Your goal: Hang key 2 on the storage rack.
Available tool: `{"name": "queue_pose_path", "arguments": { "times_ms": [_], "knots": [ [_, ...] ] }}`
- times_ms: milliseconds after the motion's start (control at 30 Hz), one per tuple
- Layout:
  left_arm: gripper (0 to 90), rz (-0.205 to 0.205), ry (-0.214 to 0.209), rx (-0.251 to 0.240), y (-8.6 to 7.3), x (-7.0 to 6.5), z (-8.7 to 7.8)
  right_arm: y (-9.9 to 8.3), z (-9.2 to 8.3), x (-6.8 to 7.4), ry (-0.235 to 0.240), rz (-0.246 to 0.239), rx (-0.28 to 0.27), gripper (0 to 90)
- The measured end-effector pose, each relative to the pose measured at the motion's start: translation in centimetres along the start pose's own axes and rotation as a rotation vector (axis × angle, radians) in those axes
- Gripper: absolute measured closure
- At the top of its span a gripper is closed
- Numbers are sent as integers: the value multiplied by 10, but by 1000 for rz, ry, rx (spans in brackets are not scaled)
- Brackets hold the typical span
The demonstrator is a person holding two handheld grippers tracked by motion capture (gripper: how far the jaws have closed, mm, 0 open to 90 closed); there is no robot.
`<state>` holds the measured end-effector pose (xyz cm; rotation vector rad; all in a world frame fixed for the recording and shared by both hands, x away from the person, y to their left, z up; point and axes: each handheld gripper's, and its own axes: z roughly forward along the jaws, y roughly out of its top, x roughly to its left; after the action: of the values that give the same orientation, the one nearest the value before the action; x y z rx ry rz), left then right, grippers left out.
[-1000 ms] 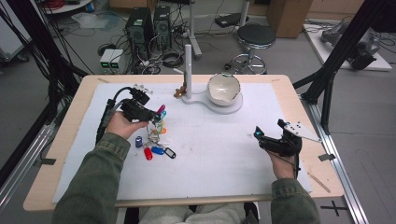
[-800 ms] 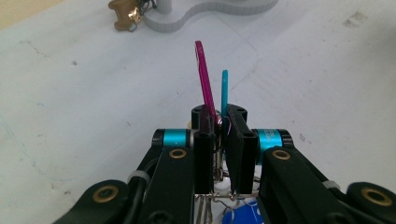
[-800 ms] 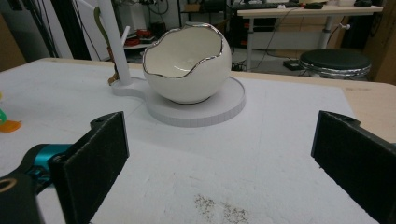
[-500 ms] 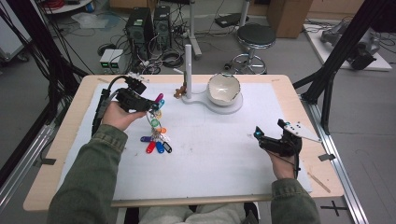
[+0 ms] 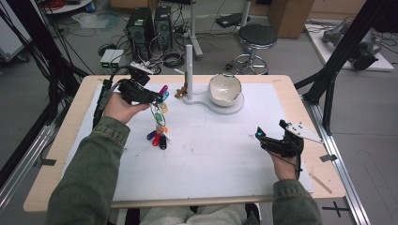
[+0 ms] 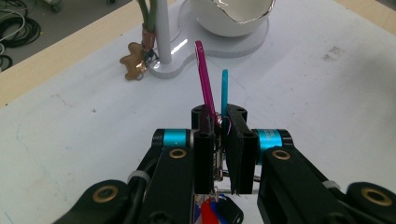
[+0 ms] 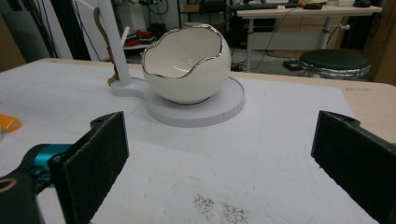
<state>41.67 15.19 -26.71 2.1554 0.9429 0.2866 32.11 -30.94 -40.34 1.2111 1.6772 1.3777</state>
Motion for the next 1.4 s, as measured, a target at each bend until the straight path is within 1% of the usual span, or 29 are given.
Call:
{"name": "queue_pose_path", "arguments": {
  "times_ms": [133, 233, 400, 533, 567, 633, 733, 867, 967, 1067, 1233, 1300, 1400],
  "knots": [
    [819, 6, -3, -1, 6, -1, -1, 0, 0, 0, -2, -4, -4, 30],
    [819, 0, -11, -4, 11, -1, -3, 0, 0, 0, -2, -5, -4, 30],
    [819, 1, -7, 0, 20, -2, -4, 0, -1, 0, -3, -6, -4, 30],
    [819, -23, -2, -7, 28, -1, -6, 0, -1, -2, -1, 0, -5, 31],
    [819, -33, 0, -16, 30, -1, -7, 0, -1, -2, -2, -1, -5, 30],
    [819, -36, 6, -20, 36, -1, -9, 0, -1, -2, -1, 2, -3, 31],
    [819, -48, 2, -30, 42, -1, -12, 0, -1, -2, -1, -2, -7, 31],
    [819, -51, 12, -37, 51, -3, -15, 0, -1, -1, 1, 5, -3, 31],
    [819, -71, 8, -42, 56, -3, -16, 0, -1, -2, 0, 2, -5, 31],
    [819, -89, 19, -43, 61, -1, -16, 0, -1, -2, -1, 0, -7, 31],
    [819, -118, 37, -61, 68, 0, -16, 0, -1, -2, 0, 2, -8, 31],
    [819, -115, 56, -72, 71, 1, -16, 0, -1, -2, 0, 3, -8, 31],
    [819, -124, 75, -77, 75, 2, -15, 0, -1, -2, 0, 4, -7, 31]
  ]
}}
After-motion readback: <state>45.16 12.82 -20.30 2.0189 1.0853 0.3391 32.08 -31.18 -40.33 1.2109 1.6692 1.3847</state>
